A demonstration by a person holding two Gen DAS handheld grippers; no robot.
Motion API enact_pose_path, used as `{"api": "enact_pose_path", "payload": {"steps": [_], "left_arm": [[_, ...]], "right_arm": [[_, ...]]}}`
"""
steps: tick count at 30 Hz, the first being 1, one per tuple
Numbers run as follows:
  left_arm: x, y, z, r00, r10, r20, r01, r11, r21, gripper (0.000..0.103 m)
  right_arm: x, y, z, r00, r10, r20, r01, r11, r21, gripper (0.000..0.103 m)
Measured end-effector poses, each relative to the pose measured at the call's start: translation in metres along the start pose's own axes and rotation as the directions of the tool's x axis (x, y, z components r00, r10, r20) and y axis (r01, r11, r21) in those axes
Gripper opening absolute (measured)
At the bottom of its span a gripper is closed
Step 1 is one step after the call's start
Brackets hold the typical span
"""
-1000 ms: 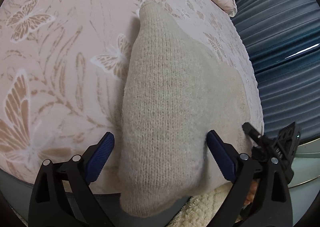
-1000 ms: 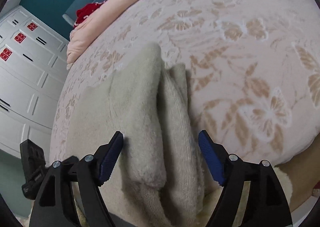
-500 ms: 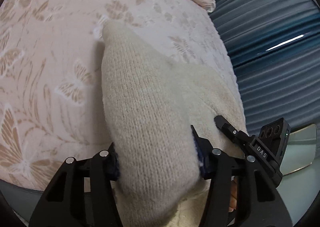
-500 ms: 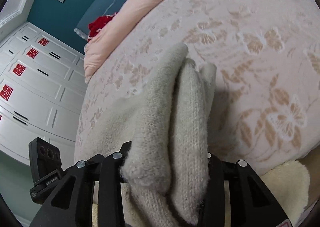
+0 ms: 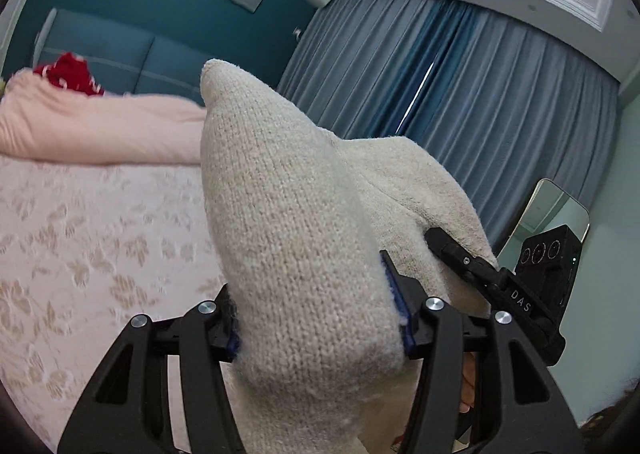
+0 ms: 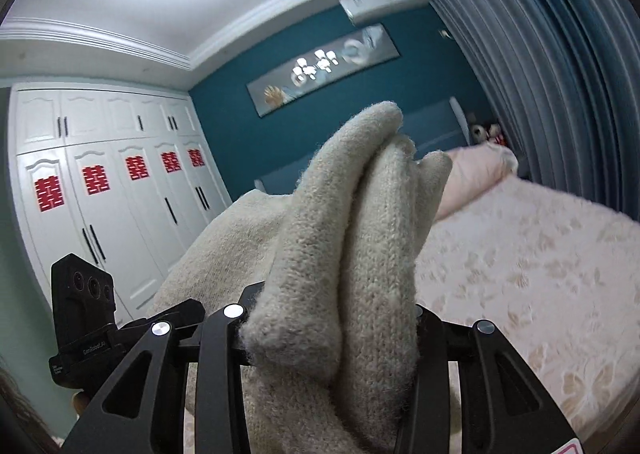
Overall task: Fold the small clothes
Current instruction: 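Lift the folded sweater with both grippers and raise it off the bed, then lower the sweater onto the bed with both grippers and release it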
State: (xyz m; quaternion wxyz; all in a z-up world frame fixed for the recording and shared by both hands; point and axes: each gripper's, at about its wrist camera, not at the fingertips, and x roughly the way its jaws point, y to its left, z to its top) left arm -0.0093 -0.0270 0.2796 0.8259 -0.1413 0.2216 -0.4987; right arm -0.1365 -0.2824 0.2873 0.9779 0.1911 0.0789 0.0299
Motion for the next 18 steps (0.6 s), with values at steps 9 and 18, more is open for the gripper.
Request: {"api": "enact_pose_path", "payload": {"steps": [9,18], "left_arm": [[-0.109,0.016,0.047,0.976,0.051,0.211,-0.085,0.984,0.155,0.056],[-0.100,0.173,-0.048,0.952,0.304,0.009,-0.304,0.952,-0.040,0.082]], "right_arm": [[0.032,0.086,0.024,0.974,0.210,0.082,-0.199,0.973,-0.121,0.040],[0.168,0.068,-0.129,0.935,0.211,-0.286,-0.200,0.978,0.067,0.056]]}}
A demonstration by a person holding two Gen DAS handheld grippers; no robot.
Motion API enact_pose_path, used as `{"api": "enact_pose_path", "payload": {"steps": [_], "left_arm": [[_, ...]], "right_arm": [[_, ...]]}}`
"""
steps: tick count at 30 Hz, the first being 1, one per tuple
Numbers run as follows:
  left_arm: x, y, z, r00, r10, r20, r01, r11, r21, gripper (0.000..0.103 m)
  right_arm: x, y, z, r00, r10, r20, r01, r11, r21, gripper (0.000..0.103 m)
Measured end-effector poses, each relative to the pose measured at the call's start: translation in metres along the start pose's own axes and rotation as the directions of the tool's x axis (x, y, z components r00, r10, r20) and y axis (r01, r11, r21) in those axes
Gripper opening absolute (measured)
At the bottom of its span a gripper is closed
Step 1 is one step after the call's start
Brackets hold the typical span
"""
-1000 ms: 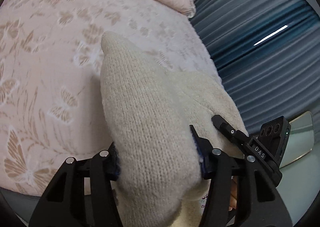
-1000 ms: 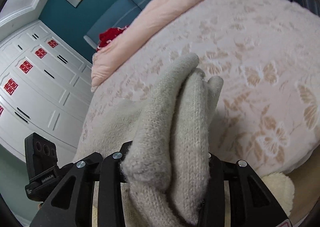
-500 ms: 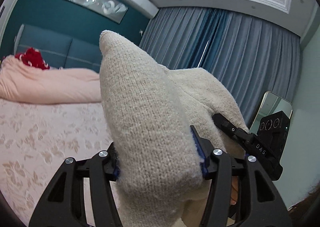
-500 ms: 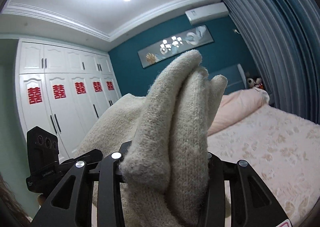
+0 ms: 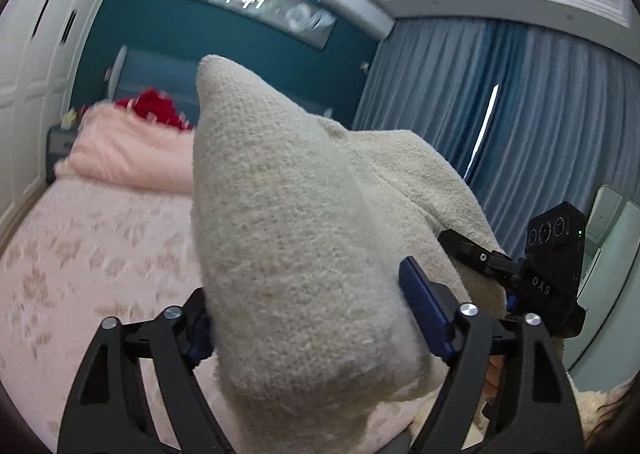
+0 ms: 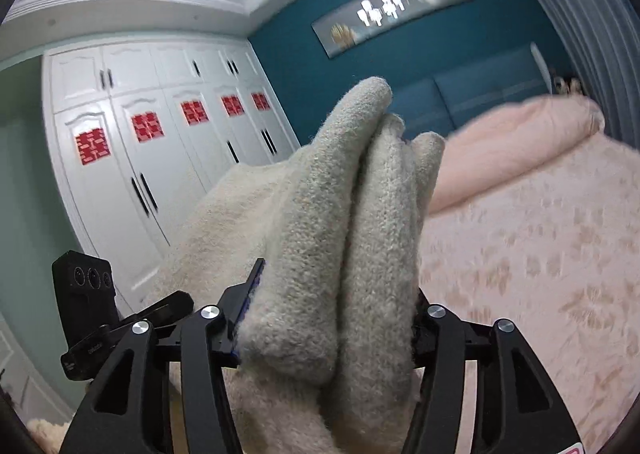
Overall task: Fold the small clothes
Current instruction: 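Lower the sweater onto the bed with both grippers and release it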
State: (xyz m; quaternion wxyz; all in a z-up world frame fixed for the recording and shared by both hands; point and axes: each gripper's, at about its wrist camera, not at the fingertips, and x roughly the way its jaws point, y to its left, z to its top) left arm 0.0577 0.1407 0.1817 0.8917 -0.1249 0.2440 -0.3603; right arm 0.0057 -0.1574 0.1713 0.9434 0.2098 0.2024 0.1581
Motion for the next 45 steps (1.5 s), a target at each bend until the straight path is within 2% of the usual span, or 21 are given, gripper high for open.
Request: {"api": "enact_pose_path", "payload": {"steps": [2,4,5,8,13,16,19,21,22,24,25,27,31,33,35,36,38,39,40,42,45], "left_arm": [[0.036,0.052,-0.055,0.979,0.094,-0.179,-0.115,0.987,-0.113,0.081],[0.054,0.100,-0.115,0.928,0.179,-0.328,-0.255,0.945,-0.207,0.080],[0.054,0.116,-0.139,0.913,0.189,-0.362,-0.288,0.926,-0.242,0.079],[0.046,0.139,-0.165,0.904,0.185,-0.384,-0.314,0.899,-0.305,0.080],[0.069,0.161,-0.142,0.921,0.151,-0.359,-0.284,0.892,-0.353,0.092],[0.095,0.185,-0.147,0.909,0.154,-0.387,-0.317,0.858,-0.404,0.094],[0.116,0.205,-0.158,0.895,0.139,-0.425,-0.351,0.806,-0.477,0.094],[0.124,0.214,-0.166,0.882,0.138,-0.450,-0.371,0.793,-0.483,0.094],[0.128,0.219,-0.171,0.874,0.127,-0.469,-0.381,0.777,-0.501,0.089],[0.132,0.227,-0.179,0.878,0.075,-0.474,-0.362,0.752,-0.550,0.069],[0.131,0.226,-0.177,0.883,0.079,-0.463,-0.356,0.755,-0.551,0.060],[0.126,0.216,-0.163,0.900,0.091,-0.426,-0.325,0.792,-0.517,0.046],[0.116,0.189,-0.122,0.944,0.084,-0.318,-0.231,0.859,-0.457,0.045],[0.117,0.183,-0.107,0.954,0.089,-0.287,-0.213,0.874,-0.437,0.049],[0.128,0.182,-0.104,0.940,0.147,-0.307,-0.264,0.885,-0.384,0.058],[0.136,0.183,-0.108,0.920,0.204,-0.333,-0.319,0.885,-0.339,0.064],[0.150,0.186,-0.119,0.853,0.350,-0.388,-0.458,0.858,-0.233,0.062],[0.150,0.186,-0.122,0.823,0.401,-0.402,-0.505,0.840,-0.198,0.062],[0.145,0.183,-0.124,0.819,0.414,-0.397,-0.513,0.838,-0.185,0.062],[0.129,0.171,-0.121,0.836,0.416,-0.357,-0.499,0.848,-0.178,0.063],[0.114,0.143,-0.122,0.844,0.432,-0.318,-0.486,0.867,-0.113,0.070]], "right_arm": [[0.043,-0.043,-0.062,0.979,-0.104,-0.177,0.120,0.990,0.078,0.056],[0.064,-0.080,-0.120,0.921,-0.209,-0.329,0.253,0.963,0.095,0.055],[0.067,-0.095,-0.144,0.895,-0.221,-0.387,0.286,0.951,0.117,0.055],[0.065,-0.117,-0.171,0.874,-0.210,-0.437,0.313,0.933,0.178,0.057],[0.109,-0.132,-0.151,0.877,-0.173,-0.449,0.301,0.925,0.232,0.080],[0.157,-0.129,-0.141,0.857,-0.124,-0.500,0.276,0.930,0.243,0.086],[0.203,-0.133,-0.159,0.806,-0.107,-0.582,0.288,0.930,0.227,0.086],[0.225,-0.140,-0.177,0.770,-0.059,-0.636,0.294,0.916,0.272,0.082],[0.232,-0.144,-0.186,0.766,-0.016,-0.643,0.283,0.906,0.315,0.065],[0.234,-0.144,-0.186,0.792,0.032,-0.609,0.246,0.897,0.366,0.041],[0.233,-0.140,-0.180,0.802,0.022,-0.597,0.245,0.899,0.363,0.036],[0.226,-0.122,-0.159,0.834,0.015,-0.552,0.195,0.927,0.319,0.033],[0.199,-0.085,-0.102,0.908,0.002,-0.418,0.100,0.970,0.222,0.033],[0.190,-0.084,-0.085,0.924,-0.009,-0.382,0.092,0.975,0.200,0.039],[0.197,-0.101,-0.088,0.914,-0.080,-0.398,0.159,0.973,0.169,0.049],[0.203,-0.116,-0.096,0.896,-0.143,-0.420,0.221,0.965,0.142,0.050],[0.206,-0.142,-0.108,0.815,-0.339,-0.470,0.417,0.906,0.069,0.040],[0.199,-0.147,-0.107,0.795,-0.394,-0.462,0.467,0.883,0.050,0.028],[0.186,-0.148,-0.105,0.817,-0.372,-0.440,0.447,0.891,0.077,0.027],[0.162,-0.133,-0.094,0.877,-0.287,-0.386,0.359,0.925,0.127,0.027],[0.154,-0.096,-0.096,0.894,-0.208,-0.398,0.254,0.965,0.067,0.026]]}}
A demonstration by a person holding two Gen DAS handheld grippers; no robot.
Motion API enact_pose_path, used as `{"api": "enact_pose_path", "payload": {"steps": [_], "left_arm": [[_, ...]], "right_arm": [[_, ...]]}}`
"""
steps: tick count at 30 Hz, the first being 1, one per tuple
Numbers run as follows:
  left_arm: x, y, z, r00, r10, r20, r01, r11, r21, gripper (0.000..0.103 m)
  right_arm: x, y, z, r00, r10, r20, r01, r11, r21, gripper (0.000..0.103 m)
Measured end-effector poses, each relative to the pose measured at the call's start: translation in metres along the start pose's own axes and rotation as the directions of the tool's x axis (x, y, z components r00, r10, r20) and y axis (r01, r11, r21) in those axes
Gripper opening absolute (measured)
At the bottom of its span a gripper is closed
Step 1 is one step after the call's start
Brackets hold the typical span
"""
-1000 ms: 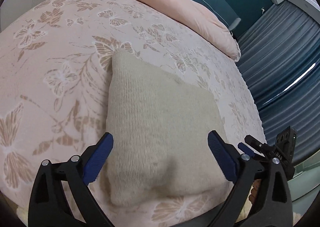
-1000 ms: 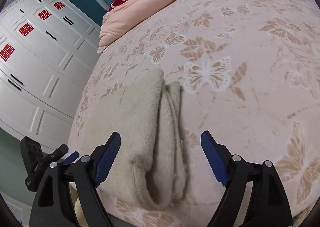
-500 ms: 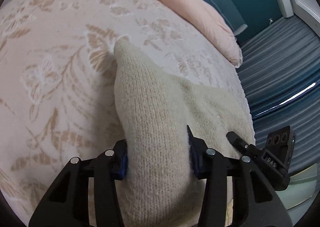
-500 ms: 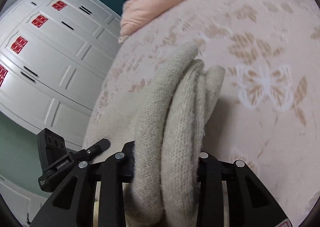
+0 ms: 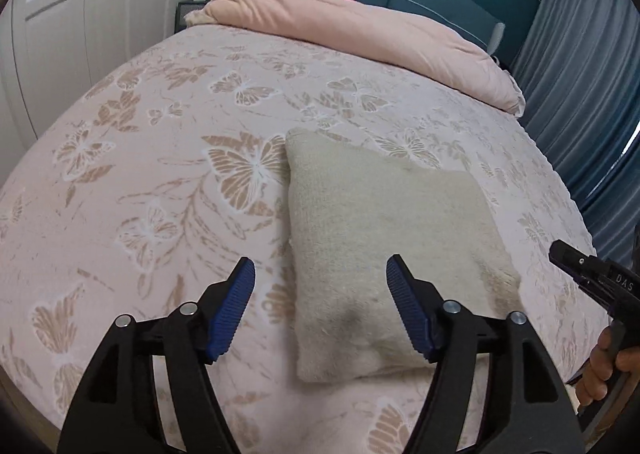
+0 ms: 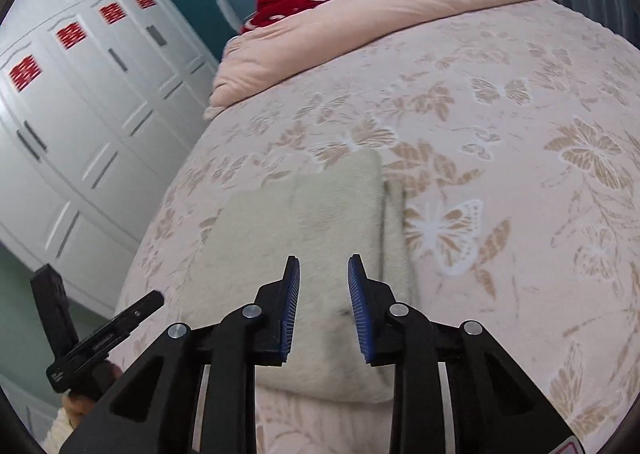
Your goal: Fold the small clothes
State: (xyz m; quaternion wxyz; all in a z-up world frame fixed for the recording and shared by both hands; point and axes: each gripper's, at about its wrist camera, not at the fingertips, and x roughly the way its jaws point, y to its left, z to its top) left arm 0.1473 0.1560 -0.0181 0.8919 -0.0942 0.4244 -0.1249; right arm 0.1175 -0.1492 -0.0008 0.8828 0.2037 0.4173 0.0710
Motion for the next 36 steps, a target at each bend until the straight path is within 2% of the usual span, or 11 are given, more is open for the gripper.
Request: {"api": "enact_pose_path", "payload": {"steps": [2,4,6,10,14,16,19,22,23,28,36], "left_arm": [[0.004,-0.012,-0.010,0.999,0.001,-0.033,0.000,0.999,0.034,0.072],[0.023,-0.019,-0.023,0.994,0.049,-0.095,-0.044,0.998,0.054,0.071],[0.044,-0.010,-0.037,0.979,0.109,-0.173,-0.104,0.994,0.036,0.072],[0.052,0.015,-0.048,0.975,0.088,-0.206,-0.100,0.994,-0.046,0.076],[0.053,0.005,-0.050,0.971,0.140,-0.196,-0.137,0.990,0.028,0.079],[0.046,-0.002,-0.049,0.968,0.159,-0.195,-0.155,0.987,0.040,0.078],[0.022,-0.015,-0.048,0.969,0.190,-0.156,-0.180,0.981,0.076,0.077],[0.003,-0.026,-0.050,0.974,0.182,-0.137,-0.171,0.982,0.086,0.078],[-0.001,-0.030,-0.052,0.975,0.177,-0.136,-0.166,0.982,0.088,0.078],[-0.022,-0.052,-0.064,0.975,0.202,-0.090,-0.191,0.975,0.113,0.090],[-0.040,-0.077,-0.087,0.959,0.281,-0.022,-0.273,0.945,0.180,0.092]], "right_arm": [[0.019,0.016,-0.014,0.997,-0.036,-0.067,0.030,0.996,-0.088,0.025],[0.054,0.014,-0.031,0.977,-0.148,-0.153,0.125,0.981,-0.149,0.011],[0.072,-0.005,-0.046,0.961,-0.173,-0.214,0.155,0.983,-0.100,0.006],[0.040,-0.001,-0.038,0.983,-0.110,-0.147,0.109,0.994,-0.018,0.007],[0.068,-0.007,-0.055,0.948,-0.226,-0.226,0.198,0.970,-0.140,0.003],[0.058,-0.006,-0.055,0.957,-0.211,-0.200,0.193,0.976,-0.105,0.005],[0.031,0.008,-0.052,0.971,-0.189,-0.146,0.180,0.981,-0.074,0.017],[0.010,0.021,-0.059,0.977,-0.178,-0.122,0.171,0.983,-0.067,0.019],[-0.001,0.028,-0.069,0.972,-0.212,-0.103,0.204,0.976,-0.080,0.021],[-0.023,0.035,-0.098,0.949,-0.309,-0.054,0.305,0.949,-0.083,0.061],[-0.052,0.033,-0.128,0.911,-0.411,0.024,0.412,0.910,-0.058,0.078]]}}
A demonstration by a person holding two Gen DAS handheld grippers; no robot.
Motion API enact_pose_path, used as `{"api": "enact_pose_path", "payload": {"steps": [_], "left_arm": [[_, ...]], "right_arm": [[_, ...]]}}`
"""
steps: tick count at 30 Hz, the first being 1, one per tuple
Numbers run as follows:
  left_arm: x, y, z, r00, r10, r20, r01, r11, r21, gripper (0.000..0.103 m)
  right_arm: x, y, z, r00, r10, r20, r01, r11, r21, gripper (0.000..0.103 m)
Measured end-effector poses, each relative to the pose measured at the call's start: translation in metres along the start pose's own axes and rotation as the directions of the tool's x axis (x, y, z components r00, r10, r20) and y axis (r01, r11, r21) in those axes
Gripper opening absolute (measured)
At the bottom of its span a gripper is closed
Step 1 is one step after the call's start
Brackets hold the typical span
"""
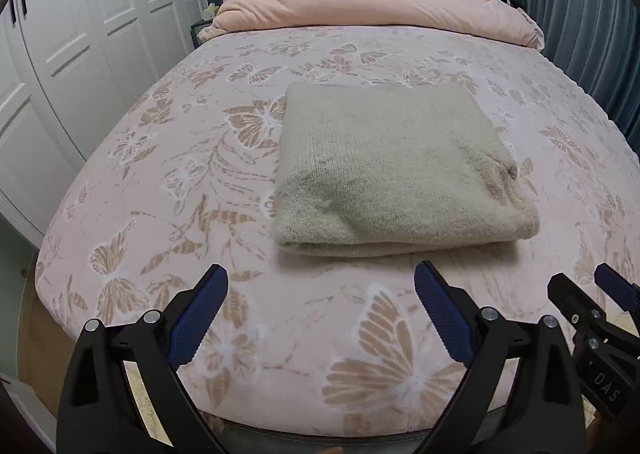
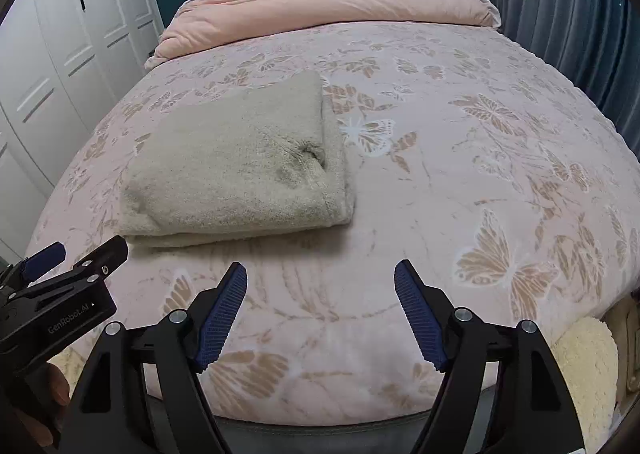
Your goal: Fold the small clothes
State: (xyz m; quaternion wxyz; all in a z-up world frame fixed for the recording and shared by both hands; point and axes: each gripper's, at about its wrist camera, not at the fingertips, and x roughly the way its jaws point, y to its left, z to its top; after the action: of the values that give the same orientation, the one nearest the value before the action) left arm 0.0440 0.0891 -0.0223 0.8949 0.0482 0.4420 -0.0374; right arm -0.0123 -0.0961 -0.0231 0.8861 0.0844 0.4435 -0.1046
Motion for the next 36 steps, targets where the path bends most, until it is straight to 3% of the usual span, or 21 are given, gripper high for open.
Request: {"api": "enact_pose_path", "payload": {"steps": [12,36], "left_arm": [[-0.020,-0.009,-0.026,0.999,0.043,0.014,-0.043,0.999,-0.014,0.093],[-0.034,-0.008,-0.033,0.998,0.053,0.034,-0.053,0.999,0.003,0.092]], "right_arm": [[-0.018,0.018,-0.020,0.999,-0.009,0.038,0.011,0.999,-0.044,0.082],[-0.031,0.014,-0.031,0.998,-0.030,0.050,0.031,0.999,-0.013,0.083]]}}
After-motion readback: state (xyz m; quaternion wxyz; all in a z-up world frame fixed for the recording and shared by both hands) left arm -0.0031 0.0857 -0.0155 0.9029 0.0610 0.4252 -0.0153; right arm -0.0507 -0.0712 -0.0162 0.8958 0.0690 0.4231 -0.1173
